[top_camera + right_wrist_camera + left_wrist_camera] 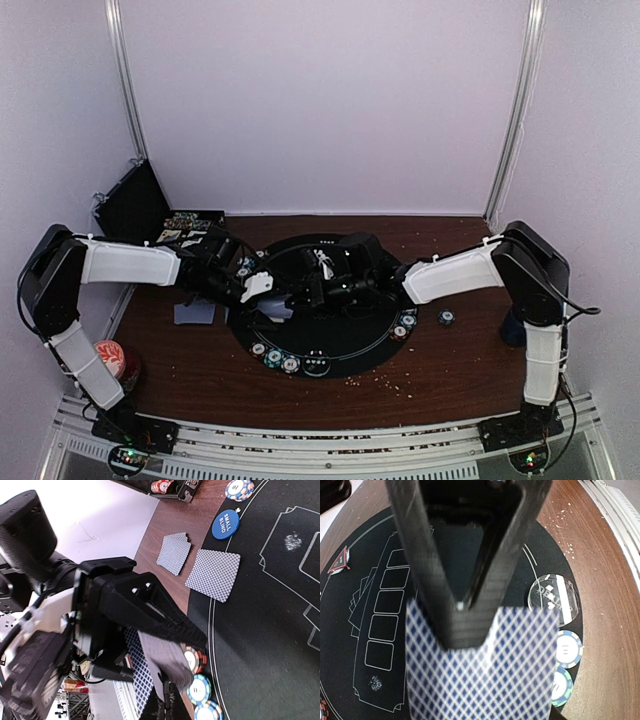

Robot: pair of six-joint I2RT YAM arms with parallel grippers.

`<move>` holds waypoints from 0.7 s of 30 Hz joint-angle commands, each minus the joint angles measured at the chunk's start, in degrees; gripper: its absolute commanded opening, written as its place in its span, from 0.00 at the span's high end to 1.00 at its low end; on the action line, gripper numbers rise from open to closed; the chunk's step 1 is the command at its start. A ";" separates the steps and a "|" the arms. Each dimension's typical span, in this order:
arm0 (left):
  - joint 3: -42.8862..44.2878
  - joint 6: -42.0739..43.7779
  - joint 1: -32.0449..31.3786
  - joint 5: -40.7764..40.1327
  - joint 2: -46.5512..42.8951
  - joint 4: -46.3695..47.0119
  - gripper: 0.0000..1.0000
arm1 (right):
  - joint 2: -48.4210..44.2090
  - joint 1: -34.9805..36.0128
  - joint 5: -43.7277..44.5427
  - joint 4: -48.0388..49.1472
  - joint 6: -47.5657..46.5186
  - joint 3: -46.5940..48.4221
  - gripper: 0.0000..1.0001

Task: Distribute texas hold em gaming equipment
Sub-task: Pick up the poker card from the face-down deck piles.

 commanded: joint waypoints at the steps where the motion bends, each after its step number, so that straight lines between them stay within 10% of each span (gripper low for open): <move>1: 1.52 0.79 0.06 0.62 0.52 1.29 0.58 | -6.28 -1.82 -0.55 0.12 -0.81 -3.29 1.00; 21: 1.69 0.81 0.08 0.56 1.08 1.20 0.58 | -20.92 -19.24 0.67 -20.18 -14.12 -9.90 1.00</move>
